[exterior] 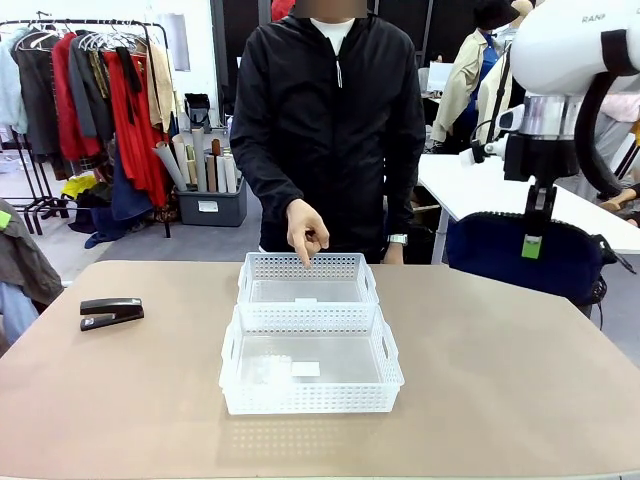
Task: Distribute items into two baskets.
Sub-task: Move the picked Pencil pouch towards the Organizing basket indicated by the person, stopping as directed, then place the picked Pencil pouch into the Organizing basket as instructed by the person.
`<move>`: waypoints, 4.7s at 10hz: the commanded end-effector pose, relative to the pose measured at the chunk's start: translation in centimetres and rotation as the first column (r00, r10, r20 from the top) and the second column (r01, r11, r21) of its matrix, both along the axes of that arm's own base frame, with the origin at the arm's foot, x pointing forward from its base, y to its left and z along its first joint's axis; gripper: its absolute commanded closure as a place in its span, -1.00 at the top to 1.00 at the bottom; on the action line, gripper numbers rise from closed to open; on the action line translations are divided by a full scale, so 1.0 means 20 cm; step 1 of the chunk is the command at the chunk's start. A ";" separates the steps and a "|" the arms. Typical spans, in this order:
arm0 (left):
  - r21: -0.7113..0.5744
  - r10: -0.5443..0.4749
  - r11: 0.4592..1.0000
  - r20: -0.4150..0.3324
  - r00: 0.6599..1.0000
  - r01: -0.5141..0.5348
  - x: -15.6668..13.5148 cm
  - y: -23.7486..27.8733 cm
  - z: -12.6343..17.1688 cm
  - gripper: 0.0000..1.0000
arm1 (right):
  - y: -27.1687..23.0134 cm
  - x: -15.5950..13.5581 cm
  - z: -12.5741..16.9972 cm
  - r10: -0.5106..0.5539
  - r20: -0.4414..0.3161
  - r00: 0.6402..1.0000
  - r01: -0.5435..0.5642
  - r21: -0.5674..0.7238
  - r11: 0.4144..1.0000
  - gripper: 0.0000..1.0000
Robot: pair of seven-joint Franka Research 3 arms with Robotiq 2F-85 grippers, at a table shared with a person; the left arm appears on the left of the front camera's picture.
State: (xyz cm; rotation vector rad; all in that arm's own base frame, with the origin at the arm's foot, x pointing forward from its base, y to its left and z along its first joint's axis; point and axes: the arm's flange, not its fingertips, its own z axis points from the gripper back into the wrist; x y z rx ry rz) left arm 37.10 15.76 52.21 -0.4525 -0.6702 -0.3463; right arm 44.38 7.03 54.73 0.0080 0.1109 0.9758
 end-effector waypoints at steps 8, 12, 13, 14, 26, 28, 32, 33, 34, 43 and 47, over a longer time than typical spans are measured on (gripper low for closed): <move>-0.011 -0.013 1.000 0.015 1.000 0.013 0.00 0.00 0.00 1.00 | 0.04 -0.24 -0.23 0.294 0.060 0.954 -0.298 0.072 0.952 -1.00; -0.011 -0.013 1.000 0.015 1.000 0.013 0.00 0.00 0.00 1.00 | 0.17 -0.23 -0.31 0.369 0.060 0.927 -0.373 0.084 0.924 -1.00; -0.011 -0.013 1.000 0.015 1.000 0.013 0.00 0.00 0.00 1.00 | 0.21 -0.24 -0.33 0.381 0.055 0.923 -0.385 0.098 0.918 -1.00; -0.011 -0.013 1.000 0.015 1.000 0.013 0.00 0.00 0.00 1.00 | 0.25 -0.24 -0.35 0.393 0.057 0.918 -0.397 0.108 0.912 -1.00; -0.011 -0.013 1.000 0.015 1.000 0.013 0.00 0.00 0.00 1.00 | 0.67 -0.22 -0.51 0.438 0.071 0.896 -0.442 0.072 0.894 -1.00; -0.011 -0.013 1.000 0.015 1.000 0.013 0.00 0.00 0.00 1.00 | 0.72 -0.22 -0.52 0.462 0.063 0.885 -0.466 0.074 0.882 -1.00; -0.011 -0.013 1.000 0.015 1.000 0.013 0.00 0.00 0.00 1.00 | 0.15 -0.32 -0.28 0.371 0.101 0.923 -0.380 0.095 0.920 -1.00; -0.011 -0.013 1.000 0.015 1.000 0.013 0.00 0.00 0.00 1.00 | 0.04 -0.37 -0.24 0.363 0.103 0.926 -0.372 0.079 0.925 -1.00; -0.011 -0.013 1.000 0.015 1.000 0.013 0.00 0.00 0.00 1.00 | -0.03 -0.38 -0.21 0.334 0.111 0.936 -0.343 0.078 0.936 -1.00; -0.011 -0.013 1.000 0.015 1.000 0.013 0.00 0.00 0.00 1.00 | -0.08 -0.38 -0.16 0.308 0.103 0.946 -0.317 0.085 0.945 -1.00; -0.011 -0.013 1.000 0.015 1.000 0.013 0.00 0.00 0.00 1.00 | -0.08 -0.38 -0.16 0.308 0.103 0.946 -0.317 0.085 0.945 -1.00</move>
